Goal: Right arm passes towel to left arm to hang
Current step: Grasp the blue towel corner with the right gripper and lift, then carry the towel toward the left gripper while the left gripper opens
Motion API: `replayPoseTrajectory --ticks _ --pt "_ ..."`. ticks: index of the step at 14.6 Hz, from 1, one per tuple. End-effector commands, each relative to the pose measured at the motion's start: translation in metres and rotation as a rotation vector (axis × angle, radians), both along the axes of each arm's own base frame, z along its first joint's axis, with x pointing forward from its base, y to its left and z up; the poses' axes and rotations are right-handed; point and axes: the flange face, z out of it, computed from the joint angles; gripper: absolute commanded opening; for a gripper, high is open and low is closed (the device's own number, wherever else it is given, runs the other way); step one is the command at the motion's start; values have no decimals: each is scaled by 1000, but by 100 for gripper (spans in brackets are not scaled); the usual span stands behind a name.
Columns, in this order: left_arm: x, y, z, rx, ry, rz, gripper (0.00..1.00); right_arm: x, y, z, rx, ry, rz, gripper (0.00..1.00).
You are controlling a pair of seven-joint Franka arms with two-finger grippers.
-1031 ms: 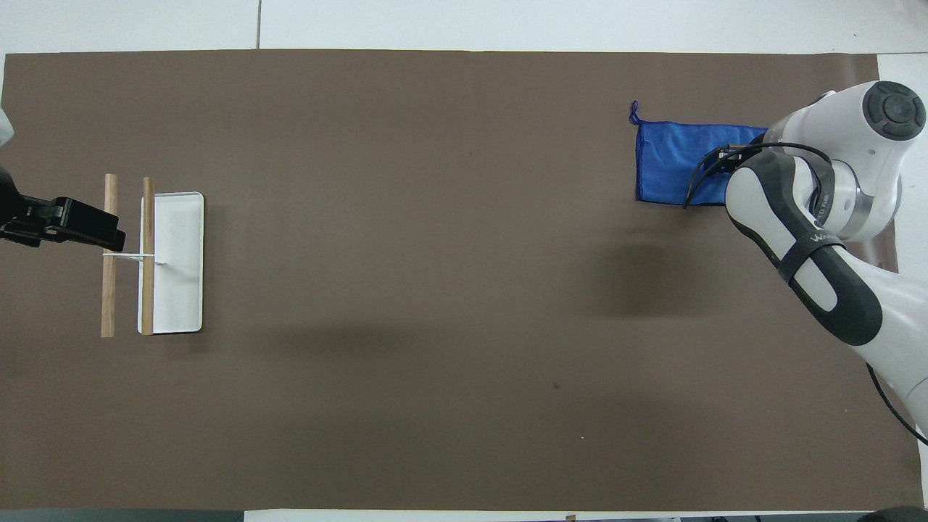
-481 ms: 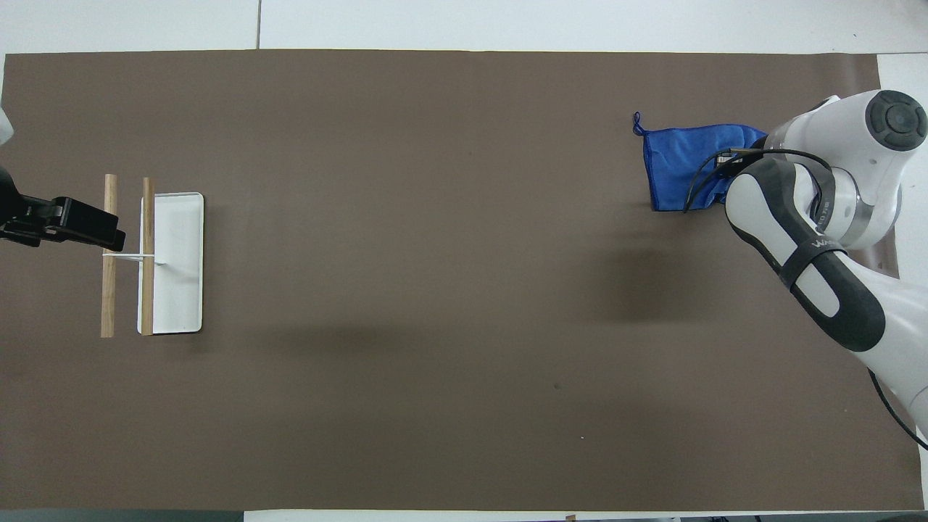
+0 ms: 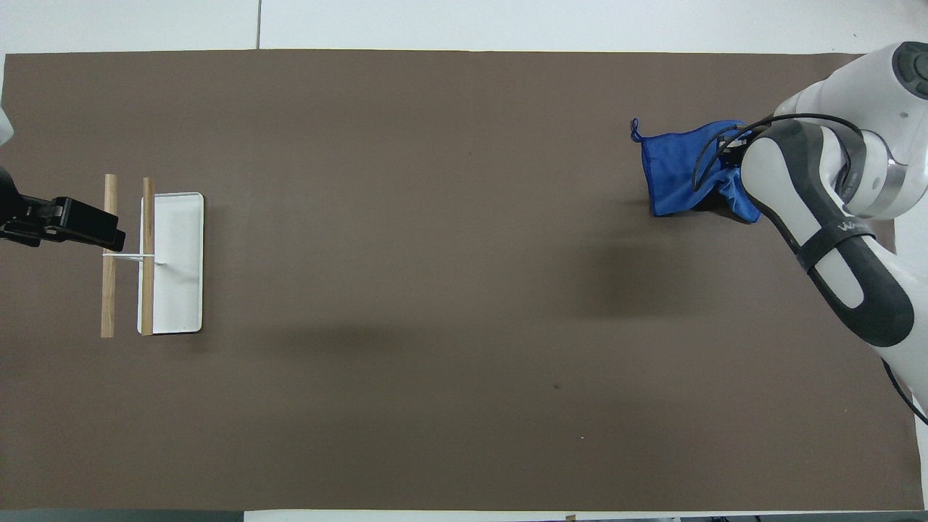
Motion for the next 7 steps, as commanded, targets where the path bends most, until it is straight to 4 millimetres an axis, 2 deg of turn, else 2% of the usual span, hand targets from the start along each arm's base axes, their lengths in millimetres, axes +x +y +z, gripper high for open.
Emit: replayPoseTrajectory --ticks 1,2,5,7 --pt "-8 2 1 -9 6 -7 100 7 21 38 80 17 -7 0" --pt "-8 2 1 -9 6 -8 100 6 30 55 90 26 -30 0" --pt "-8 2 1 -9 6 -7 100 3 86 98 135 46 -103 0" --pt "-8 2 1 -9 6 -7 100 -2 139 115 180 64 -171 0"
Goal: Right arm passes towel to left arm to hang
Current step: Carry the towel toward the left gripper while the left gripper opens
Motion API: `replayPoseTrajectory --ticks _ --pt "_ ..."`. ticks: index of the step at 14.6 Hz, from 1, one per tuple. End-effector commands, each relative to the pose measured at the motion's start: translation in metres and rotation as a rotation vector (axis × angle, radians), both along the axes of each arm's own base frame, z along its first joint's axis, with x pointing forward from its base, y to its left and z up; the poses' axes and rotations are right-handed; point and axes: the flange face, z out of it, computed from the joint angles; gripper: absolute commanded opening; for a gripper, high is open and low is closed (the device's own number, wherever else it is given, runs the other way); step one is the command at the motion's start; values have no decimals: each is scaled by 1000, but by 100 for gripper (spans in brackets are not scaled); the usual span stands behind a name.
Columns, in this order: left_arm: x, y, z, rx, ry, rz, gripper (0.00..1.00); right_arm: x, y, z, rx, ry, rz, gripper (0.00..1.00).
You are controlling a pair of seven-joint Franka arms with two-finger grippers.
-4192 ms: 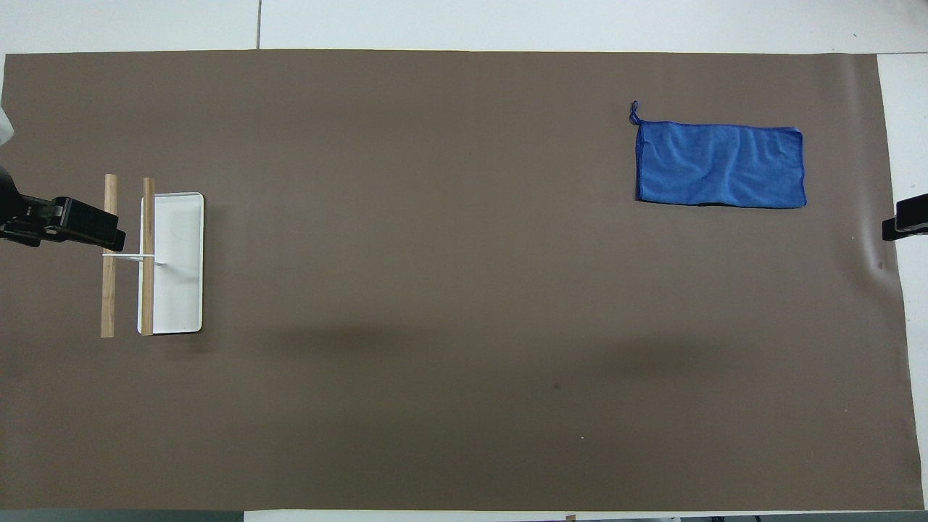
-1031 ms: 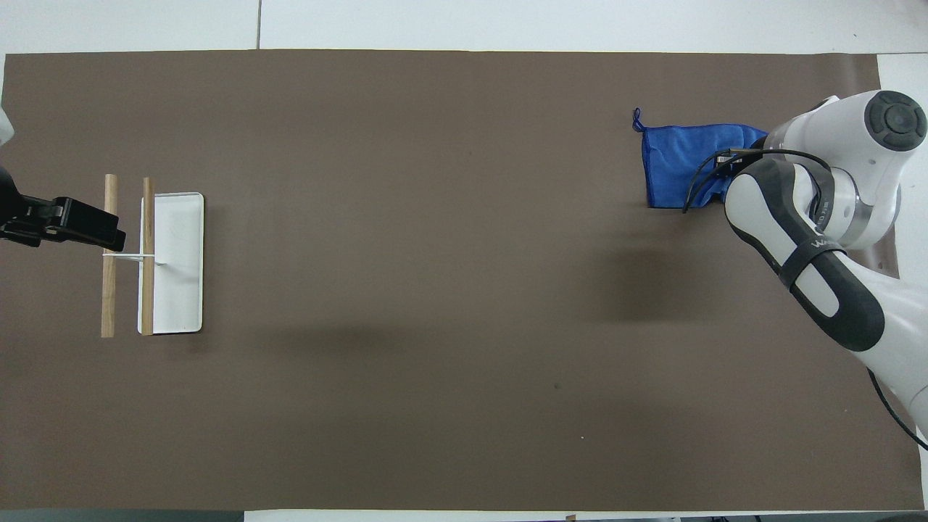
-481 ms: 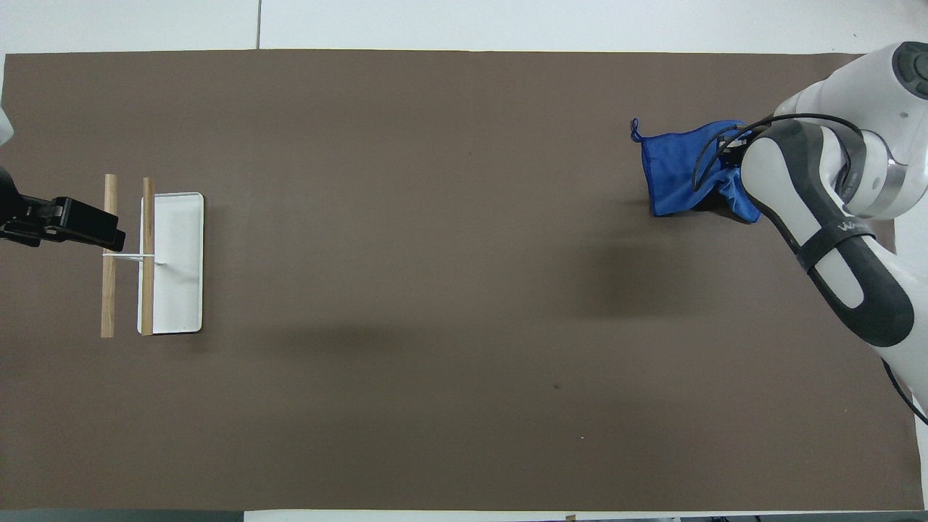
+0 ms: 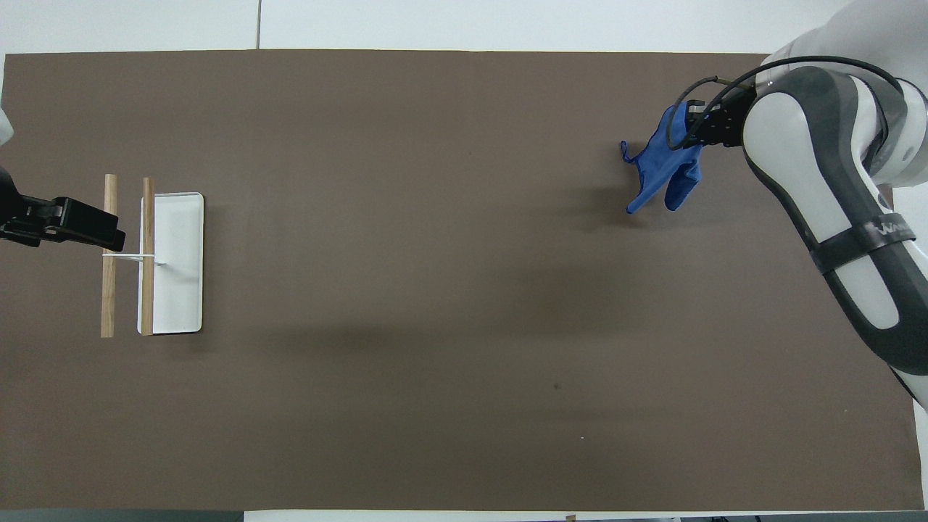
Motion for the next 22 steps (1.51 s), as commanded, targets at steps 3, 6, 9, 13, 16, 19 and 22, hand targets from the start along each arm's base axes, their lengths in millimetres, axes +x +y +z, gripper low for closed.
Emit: replayPoseTrajectory --ticks 3,6,9,13,16,19,22 --pt "-8 3 1 -9 6 -5 100 -21 112 35 100 46 -149 0" --pt "-8 3 1 -9 6 -5 100 -46 190 53 141 64 -245 0" --pt "-12 -2 0 -7 24 -16 100 -68 255 67 200 59 -365 0" --pt "-16 -4 4 -4 30 -15 100 -96 314 97 368 84 -461 0" --pt "-19 -3 7 -8 33 4 100 -107 339 115 468 65 -532 0" --pt "-14 -10 2 -99 41 74 100 -118 363 120 525 37 -543 0" --pt "-7 -26 -13 -233 69 326 100 -120 366 121 535 38 -554 0"
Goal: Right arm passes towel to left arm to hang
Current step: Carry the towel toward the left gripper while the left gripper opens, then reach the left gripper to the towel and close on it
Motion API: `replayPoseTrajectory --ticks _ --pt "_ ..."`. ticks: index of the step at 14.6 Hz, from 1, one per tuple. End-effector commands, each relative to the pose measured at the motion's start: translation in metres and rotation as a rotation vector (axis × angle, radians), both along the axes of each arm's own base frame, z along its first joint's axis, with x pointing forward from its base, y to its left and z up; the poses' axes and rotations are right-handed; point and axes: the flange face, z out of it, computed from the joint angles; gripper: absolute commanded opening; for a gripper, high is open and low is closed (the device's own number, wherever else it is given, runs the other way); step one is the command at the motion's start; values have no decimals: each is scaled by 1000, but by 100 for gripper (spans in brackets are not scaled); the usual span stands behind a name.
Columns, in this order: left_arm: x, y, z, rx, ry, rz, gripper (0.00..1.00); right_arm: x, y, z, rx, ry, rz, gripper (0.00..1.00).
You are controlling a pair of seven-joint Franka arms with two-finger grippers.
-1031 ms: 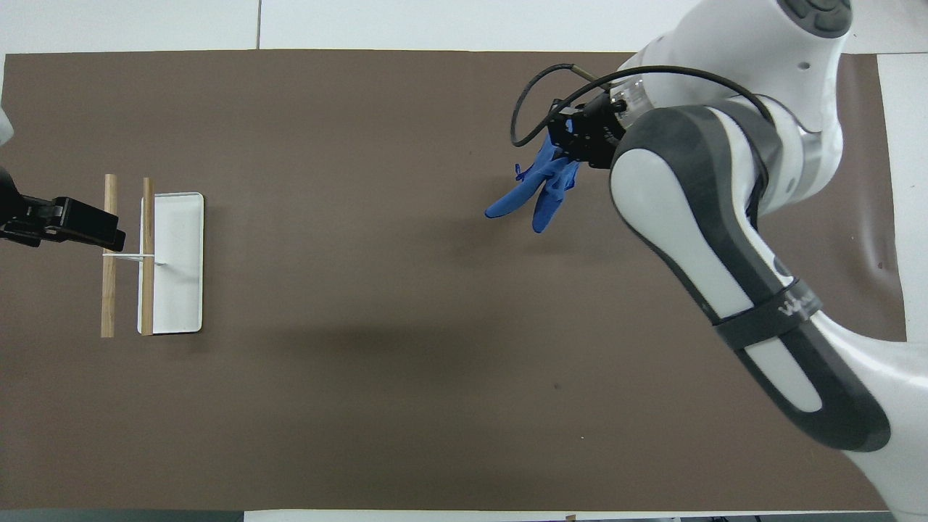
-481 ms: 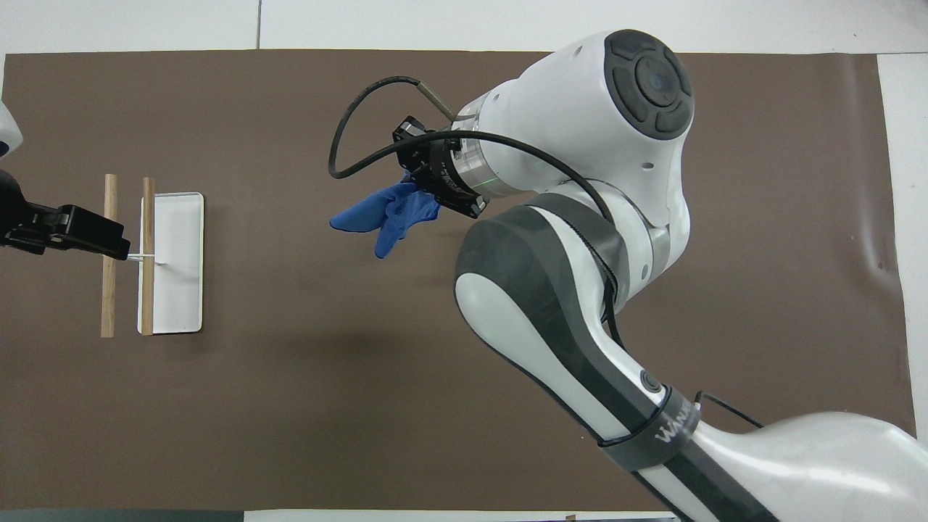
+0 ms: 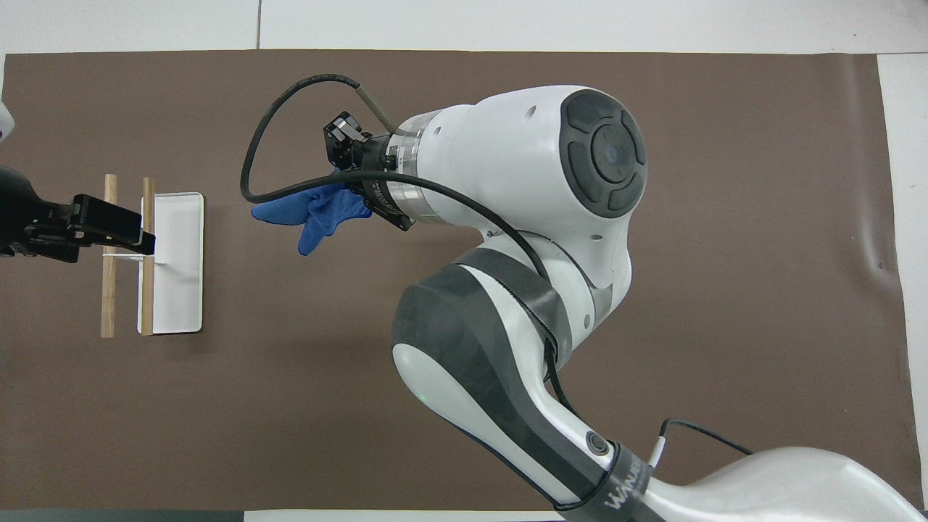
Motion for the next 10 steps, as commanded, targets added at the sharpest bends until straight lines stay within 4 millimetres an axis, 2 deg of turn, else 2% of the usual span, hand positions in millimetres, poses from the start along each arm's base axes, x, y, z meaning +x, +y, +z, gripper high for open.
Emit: replayPoseTrajectory --ticks 1,6,8,10 --pt "4 -9 -24 -119 38 253 100 0 -2 1 31 17 -33 0" --pt "19 -19 -62 -300 135 641 100 -3 4 0 38 11 -30 0" --pt "29 -12 -73 -378 216 810 100 -3 4 0 37 10 -29 0" --pt "35 -16 -79 -407 282 923 100 -3 4 0 37 10 -29 0"
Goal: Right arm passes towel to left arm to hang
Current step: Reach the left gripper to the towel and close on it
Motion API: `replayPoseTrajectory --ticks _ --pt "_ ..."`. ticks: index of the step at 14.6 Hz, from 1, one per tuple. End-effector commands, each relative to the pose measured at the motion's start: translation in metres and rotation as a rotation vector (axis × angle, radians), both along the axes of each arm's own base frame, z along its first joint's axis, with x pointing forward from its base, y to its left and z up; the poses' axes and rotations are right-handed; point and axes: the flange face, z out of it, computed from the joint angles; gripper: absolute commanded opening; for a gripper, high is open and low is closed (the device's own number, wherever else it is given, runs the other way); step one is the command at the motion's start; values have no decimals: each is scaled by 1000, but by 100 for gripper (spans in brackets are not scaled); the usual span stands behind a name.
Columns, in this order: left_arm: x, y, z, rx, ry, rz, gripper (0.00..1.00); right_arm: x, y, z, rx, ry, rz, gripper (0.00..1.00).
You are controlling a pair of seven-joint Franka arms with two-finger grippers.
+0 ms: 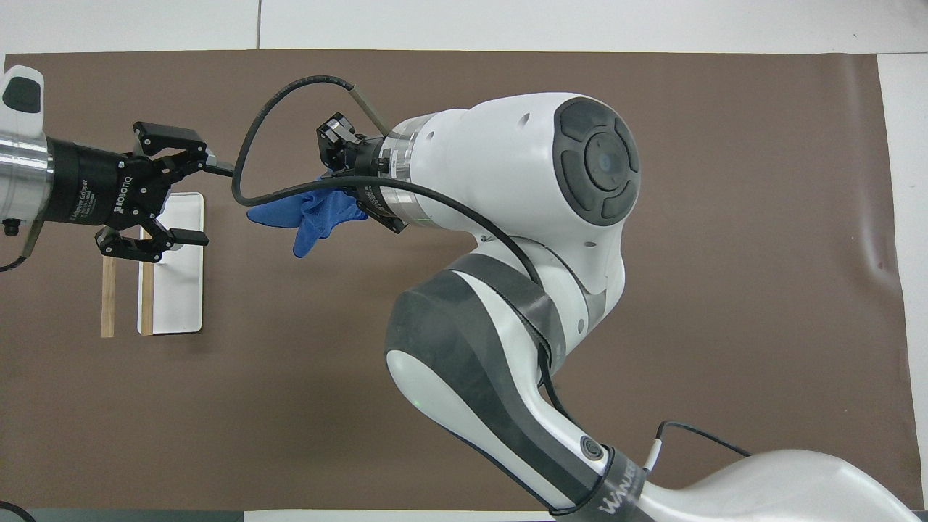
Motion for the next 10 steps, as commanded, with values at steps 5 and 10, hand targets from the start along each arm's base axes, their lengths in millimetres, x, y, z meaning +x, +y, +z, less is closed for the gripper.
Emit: replayPoseTrajectory --ticks 5,10 --pt "4 -26 -17 -68 207 242 100 0 -1 -2 23 10 -18 0" --pt "2 -50 -16 -65 250 297 87 2 -3 -2 23 10 -21 0"
